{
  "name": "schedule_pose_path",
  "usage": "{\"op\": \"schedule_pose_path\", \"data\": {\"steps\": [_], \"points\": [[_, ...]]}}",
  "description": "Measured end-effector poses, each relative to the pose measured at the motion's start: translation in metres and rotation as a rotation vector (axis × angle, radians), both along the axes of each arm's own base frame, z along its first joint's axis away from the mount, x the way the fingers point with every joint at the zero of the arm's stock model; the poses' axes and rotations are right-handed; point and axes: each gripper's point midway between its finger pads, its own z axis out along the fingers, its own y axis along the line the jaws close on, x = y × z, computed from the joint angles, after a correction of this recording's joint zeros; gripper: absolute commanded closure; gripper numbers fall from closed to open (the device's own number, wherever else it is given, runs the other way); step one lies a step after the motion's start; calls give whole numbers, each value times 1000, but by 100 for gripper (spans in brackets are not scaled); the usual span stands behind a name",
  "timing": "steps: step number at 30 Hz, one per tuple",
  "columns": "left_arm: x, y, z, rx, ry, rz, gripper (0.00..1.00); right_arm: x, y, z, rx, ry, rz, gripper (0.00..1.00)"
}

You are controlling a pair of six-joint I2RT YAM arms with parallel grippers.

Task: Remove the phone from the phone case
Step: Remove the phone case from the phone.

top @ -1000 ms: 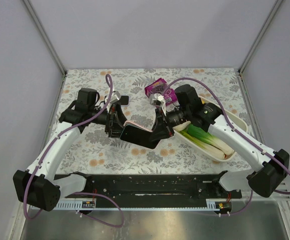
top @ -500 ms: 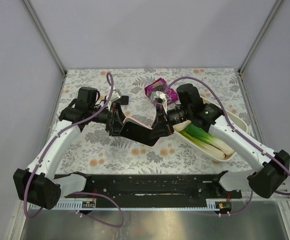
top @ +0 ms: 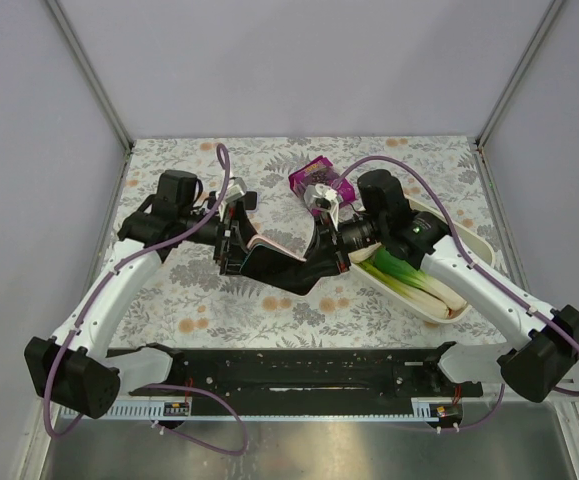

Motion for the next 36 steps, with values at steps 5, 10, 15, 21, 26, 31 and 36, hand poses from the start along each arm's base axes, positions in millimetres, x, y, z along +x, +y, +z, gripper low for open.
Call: {"op": "schedule_pose_path", "data": {"steps": [5, 10, 15, 21, 26, 31, 36], "points": [[1, -1, -3, 13, -9, 6, 1, -1, 0, -2, 0, 7, 5, 100], [9, 7, -5, 30, -12, 41, 1, 4, 2, -4, 6, -14, -10, 100], [22, 20, -4, 68, -19, 70, 1, 13, 3, -7, -3, -36, -53, 100], [17, 27, -13, 116, -34, 57, 1, 12, 2, -11, -14, -26, -57, 100], [20, 35, -13, 146, -46, 82, 1, 13, 2, -13, -20, -25, -61, 100], [31, 48, 4, 171, -138, 128, 1, 16, 2, -14, -23, -31, -72, 100], [40, 62, 19, 212, -279, 138, 1, 23, 1, -18, -40, -41, -112, 100]]}}
